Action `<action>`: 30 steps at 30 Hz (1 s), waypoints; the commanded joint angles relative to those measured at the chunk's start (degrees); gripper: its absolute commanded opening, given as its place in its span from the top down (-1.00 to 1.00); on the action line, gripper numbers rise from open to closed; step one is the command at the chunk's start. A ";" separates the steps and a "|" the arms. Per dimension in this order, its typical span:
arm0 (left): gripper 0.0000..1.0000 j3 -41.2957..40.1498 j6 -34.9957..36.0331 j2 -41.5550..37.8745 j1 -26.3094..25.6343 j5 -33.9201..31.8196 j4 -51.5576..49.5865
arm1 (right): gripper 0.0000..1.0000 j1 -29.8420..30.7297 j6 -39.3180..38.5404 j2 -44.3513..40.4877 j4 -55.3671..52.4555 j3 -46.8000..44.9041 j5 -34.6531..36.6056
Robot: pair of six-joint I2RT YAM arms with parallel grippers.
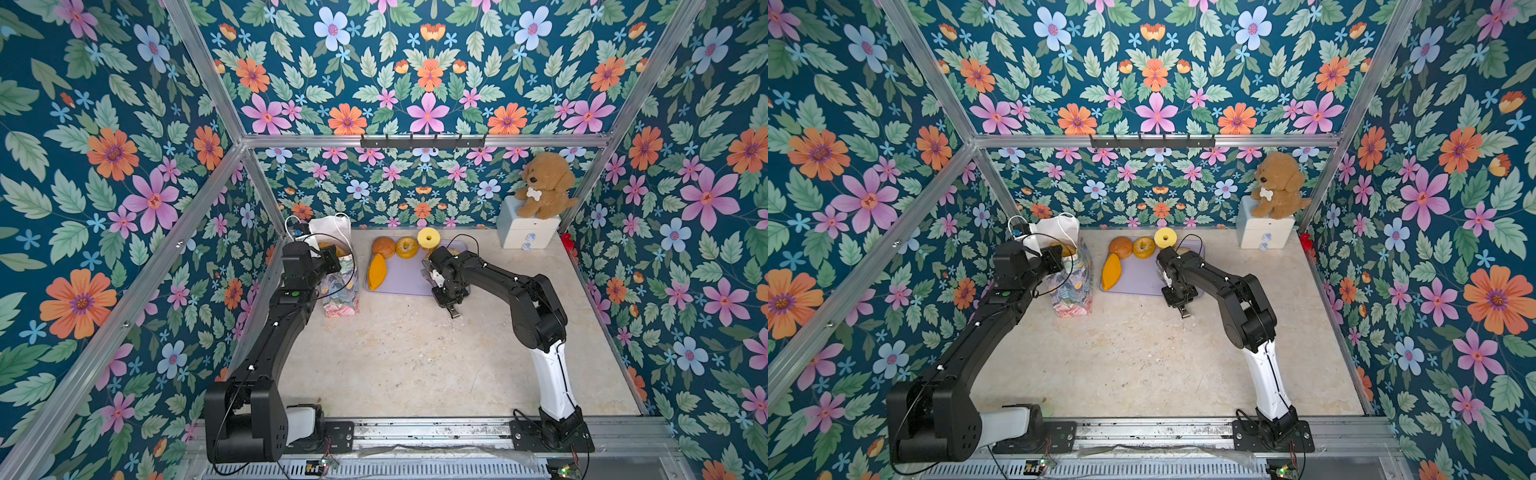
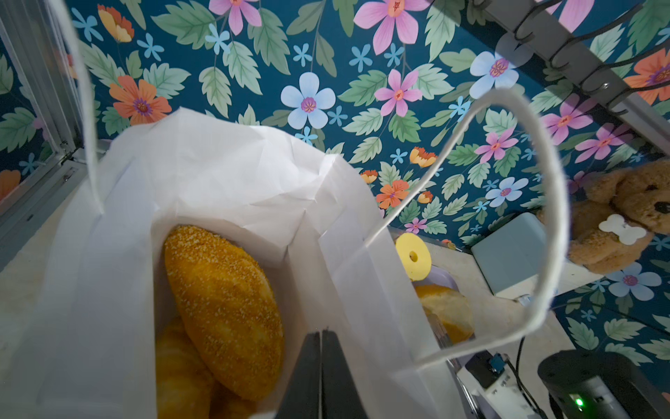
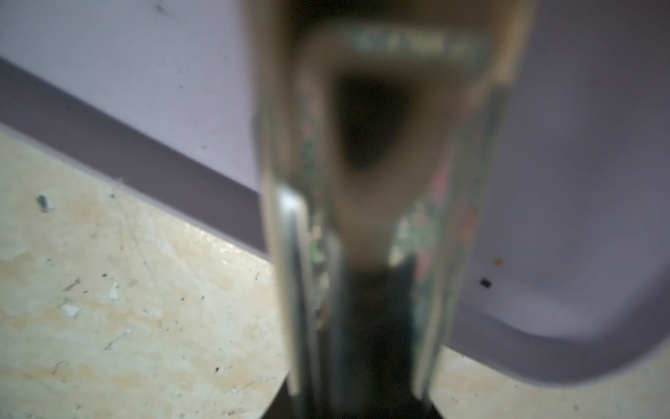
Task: Pack bread into a paper bag
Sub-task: Move the paper bag to the center of the board.
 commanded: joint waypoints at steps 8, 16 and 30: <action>0.80 6.55 1.04 9.71 -0.02 1.93 7.81 | 0.30 0.06 -0.88 0.99 -0.89 0.87 -0.43; 0.27 5.21 0.94 6.90 -0.03 1.01 5.89 | -0.31 0.06 0.37 -1.38 0.80 -1.24 -1.06; -0.99 3.54 1.72 -3.86 -0.04 -1.92 1.10 | -0.99 0.04 3.99 -15.01 3.39 -7.07 3.63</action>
